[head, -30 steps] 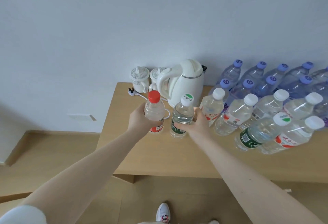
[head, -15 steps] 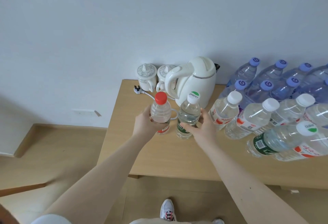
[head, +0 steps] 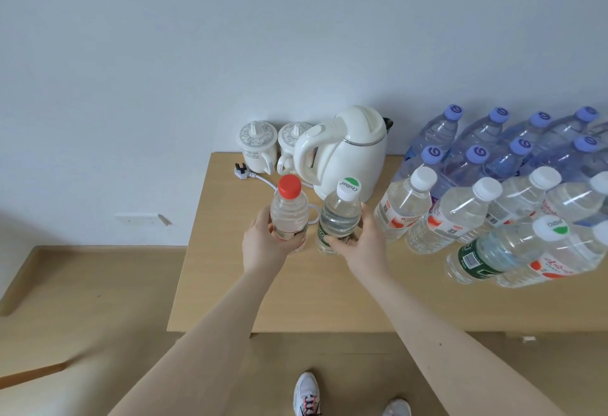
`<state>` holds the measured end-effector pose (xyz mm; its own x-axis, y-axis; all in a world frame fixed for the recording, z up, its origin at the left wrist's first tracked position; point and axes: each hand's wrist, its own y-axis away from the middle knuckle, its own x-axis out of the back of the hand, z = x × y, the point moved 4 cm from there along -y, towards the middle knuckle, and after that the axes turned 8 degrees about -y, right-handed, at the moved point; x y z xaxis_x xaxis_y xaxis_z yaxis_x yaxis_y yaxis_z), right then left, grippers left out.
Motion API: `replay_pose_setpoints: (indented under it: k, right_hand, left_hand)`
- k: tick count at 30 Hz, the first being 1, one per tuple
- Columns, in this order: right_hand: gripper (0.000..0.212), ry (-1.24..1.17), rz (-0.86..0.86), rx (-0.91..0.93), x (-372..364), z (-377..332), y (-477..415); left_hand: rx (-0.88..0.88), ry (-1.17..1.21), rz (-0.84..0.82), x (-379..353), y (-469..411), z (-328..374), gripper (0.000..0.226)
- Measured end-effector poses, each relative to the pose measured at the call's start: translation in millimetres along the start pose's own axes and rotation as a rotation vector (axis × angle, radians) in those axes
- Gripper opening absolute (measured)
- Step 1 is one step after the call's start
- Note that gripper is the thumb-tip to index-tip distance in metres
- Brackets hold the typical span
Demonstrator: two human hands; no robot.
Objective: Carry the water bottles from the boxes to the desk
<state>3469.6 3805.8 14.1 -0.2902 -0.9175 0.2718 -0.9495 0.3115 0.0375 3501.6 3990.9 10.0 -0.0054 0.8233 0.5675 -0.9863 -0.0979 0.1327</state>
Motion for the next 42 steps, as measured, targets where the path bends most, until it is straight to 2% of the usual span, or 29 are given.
replay_pose_setpoints:
  k: [4, 6, 8, 11, 15, 21, 26, 35, 42]
  right_hand:
    - [0.071, -0.015, -0.013, -0.061, -2, 5, 6]
    - [0.077, 0.038, -0.031, -0.077, 0, -1, 14]
    - [0.085, 0.115, -0.076, -0.098, 4, -3, 26]
    - [0.073, 0.327, -0.182, -0.141, 16, 2, 48]
    - [0.059, 0.565, -0.268, -0.127, 49, 6, 76]
    - [0.061, 0.786, -0.281, -0.139, 140, 18, 139]
    - [0.059, 0.858, -0.176, -0.261, 248, 34, 217]
    - [0.055, 0.803, 0.189, -0.539, 430, 81, 387]
    - [0.056, 0.727, 0.370, -0.720, 512, 112, 496]
  left_hand:
    - [0.003, -0.038, -0.018, -2, 3, 0, 0.060]
    - [0.029, -0.076, -0.066, -4, 7, -5, 0.077]
    - [0.055, -0.240, -0.068, -2, 15, -15, 0.092]
    - [0.116, -0.459, -0.049, 0, 39, -27, 0.080]
    - [0.064, -0.647, -0.161, -10, 70, -18, 0.055]
    - [-0.226, -0.929, -0.348, -60, 136, 47, 0.045]
    - [-0.530, -1.158, -0.543, -141, 231, 107, 0.049]
    - [-1.131, -1.223, -0.719, -290, 441, 191, 0.045]
    - [-1.414, -1.244, -0.819, -354, 559, 217, 0.051]
